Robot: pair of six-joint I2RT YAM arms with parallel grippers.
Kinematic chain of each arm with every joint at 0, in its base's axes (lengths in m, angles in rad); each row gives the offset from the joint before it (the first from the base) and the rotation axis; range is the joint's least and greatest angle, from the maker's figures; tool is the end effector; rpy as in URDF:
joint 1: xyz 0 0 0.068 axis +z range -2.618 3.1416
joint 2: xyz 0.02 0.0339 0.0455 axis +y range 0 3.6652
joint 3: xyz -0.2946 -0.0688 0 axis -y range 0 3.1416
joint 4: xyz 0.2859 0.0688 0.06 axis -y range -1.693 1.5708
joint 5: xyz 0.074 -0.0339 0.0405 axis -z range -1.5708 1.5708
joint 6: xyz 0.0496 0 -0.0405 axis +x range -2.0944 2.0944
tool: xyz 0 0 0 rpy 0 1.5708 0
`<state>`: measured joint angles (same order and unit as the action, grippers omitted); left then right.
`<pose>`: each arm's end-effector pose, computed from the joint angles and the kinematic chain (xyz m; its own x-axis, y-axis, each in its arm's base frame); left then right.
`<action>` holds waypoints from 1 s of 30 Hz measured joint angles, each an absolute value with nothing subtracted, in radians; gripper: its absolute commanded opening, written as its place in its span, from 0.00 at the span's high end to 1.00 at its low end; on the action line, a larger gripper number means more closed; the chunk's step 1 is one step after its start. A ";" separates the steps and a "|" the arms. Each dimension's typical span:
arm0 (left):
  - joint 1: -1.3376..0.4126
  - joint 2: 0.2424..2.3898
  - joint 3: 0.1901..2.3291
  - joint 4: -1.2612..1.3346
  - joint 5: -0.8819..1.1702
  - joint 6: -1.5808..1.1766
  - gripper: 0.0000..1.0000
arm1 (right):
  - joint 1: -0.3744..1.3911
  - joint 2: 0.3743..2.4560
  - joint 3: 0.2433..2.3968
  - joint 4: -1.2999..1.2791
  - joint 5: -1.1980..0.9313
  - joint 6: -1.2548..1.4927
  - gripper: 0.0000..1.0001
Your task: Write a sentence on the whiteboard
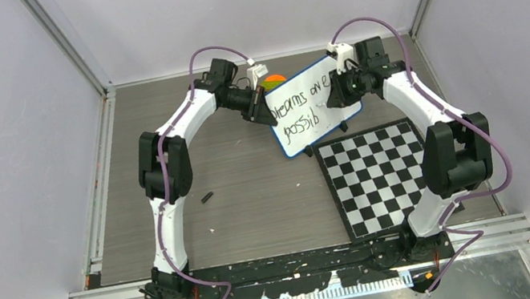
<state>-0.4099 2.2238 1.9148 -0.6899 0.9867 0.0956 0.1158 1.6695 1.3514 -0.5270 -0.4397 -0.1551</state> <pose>0.4829 -0.2549 0.2325 -0.7072 0.3647 -0.6057 0.7046 0.2924 -0.6466 0.4130 0.0693 0.2853 -0.6746 -0.2192 -0.7049 -0.4953 0.8424 0.2121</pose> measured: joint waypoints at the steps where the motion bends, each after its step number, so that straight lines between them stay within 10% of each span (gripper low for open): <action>1: -0.410 2.224 1.915 -0.690 0.987 0.095 1.00 | 0.116 1.671 1.351 -0.527 -0.439 -0.155 1.00; 30: -0.410 2.224 1.915 -0.690 0.986 0.096 1.00 | 0.110 1.671 1.316 -0.599 -0.406 -0.237 1.00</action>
